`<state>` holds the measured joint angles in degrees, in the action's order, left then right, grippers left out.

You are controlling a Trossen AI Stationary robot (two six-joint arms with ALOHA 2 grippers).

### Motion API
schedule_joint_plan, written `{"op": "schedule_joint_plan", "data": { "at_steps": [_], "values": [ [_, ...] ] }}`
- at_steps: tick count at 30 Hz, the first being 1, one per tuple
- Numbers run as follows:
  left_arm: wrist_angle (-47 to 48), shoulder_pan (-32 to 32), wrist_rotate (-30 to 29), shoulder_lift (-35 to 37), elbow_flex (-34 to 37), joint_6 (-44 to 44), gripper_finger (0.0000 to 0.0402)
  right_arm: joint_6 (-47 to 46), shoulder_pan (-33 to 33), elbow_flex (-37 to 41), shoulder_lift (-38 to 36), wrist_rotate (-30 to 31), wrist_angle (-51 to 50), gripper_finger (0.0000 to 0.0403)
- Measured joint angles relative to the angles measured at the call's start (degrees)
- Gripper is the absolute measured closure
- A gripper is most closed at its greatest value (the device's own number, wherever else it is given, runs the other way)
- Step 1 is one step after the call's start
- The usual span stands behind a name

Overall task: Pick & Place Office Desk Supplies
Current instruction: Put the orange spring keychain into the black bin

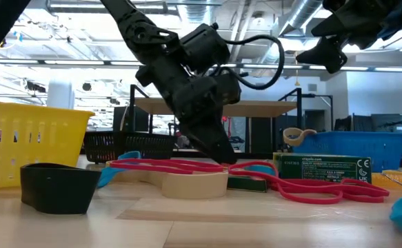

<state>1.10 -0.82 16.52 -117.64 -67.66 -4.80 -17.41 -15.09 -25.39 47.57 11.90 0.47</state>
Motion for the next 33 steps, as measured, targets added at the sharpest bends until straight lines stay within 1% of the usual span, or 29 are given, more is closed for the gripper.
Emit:
{"op": "schedule_joint_plan", "data": {
  "at_steps": [3, 5, 10, 12, 14, 16, 21, 22, 23, 27, 30, 33],
  "values": [
    [0.31, -0.61, 3.53, 0.00, 0.05, -0.22, 0.0197, 0.00, 0.00, 0.00, 0.00, 0.00, 0.00, 0.0107],
    [0.35, -1.12, 4.56, 0.00, 0.09, -0.20, 0.0197, 0.00, 0.00, 0.02, 0.00, 0.00, 0.00, 0.0108],
    [0.34, -1.80, 0.09, 0.07, 0.11, 0.41, 0.0198, -0.14, 0.15, 0.02, 0.00, 0.00, 0.00, 0.0108],
    [0.39, -1.81, -0.99, 0.09, 0.11, 1.60, 0.0206, -0.15, 0.15, 0.04, 0.00, 0.00, 0.00, 0.0107],
    [0.32, -1.82, -1.89, 0.03, 0.11, 1.77, 0.0225, -0.17, 0.14, 0.04, 0.00, 0.00, 0.00, 0.0108],
    [-0.13, -1.77, -2.53, -0.27, 0.07, 2.19, 0.0255, -0.15, 0.09, 0.04, 0.00, 0.00, 0.02, 0.0107],
    [-0.17, -1.74, -3.22, -0.37, 0.07, 4.32, 0.0358, -0.15, 0.11, 0.06, 0.00, 0.00, 0.10, 0.0108],
    [-0.15, -1.73, -3.28, -0.18, 0.08, 4.54, 0.0376, -0.15, 0.11, 0.07, 0.00, 0.02, 0.16, 0.0108],
    [-0.26, -1.73, -3.86, -0.04, 0.13, 4.62, 0.0385, -0.15, 0.11, 0.07, 0.00, 0.09, 0.21, 0.0108],
    [-0.69, -1.73, -6.69, 1.57, -0.32, 5.65, 0.0387, -0.15, 0.26, 0.07, 0.00, 0.38, 0.25, 0.0107],
    [-1.46, -1.73, -8.49, 5.45, -0.55, 7.80, 0.0396, -0.15, 0.26, 0.07, 0.00, 3.05, 0.07, 0.0107],
    [0.84, -1.48, -12.89, 10.43, -0.50, 9.65, 0.0395, -0.15, 0.28, 0.07, 0.00, 4.76, -0.24, 0.0108]
  ]
}}
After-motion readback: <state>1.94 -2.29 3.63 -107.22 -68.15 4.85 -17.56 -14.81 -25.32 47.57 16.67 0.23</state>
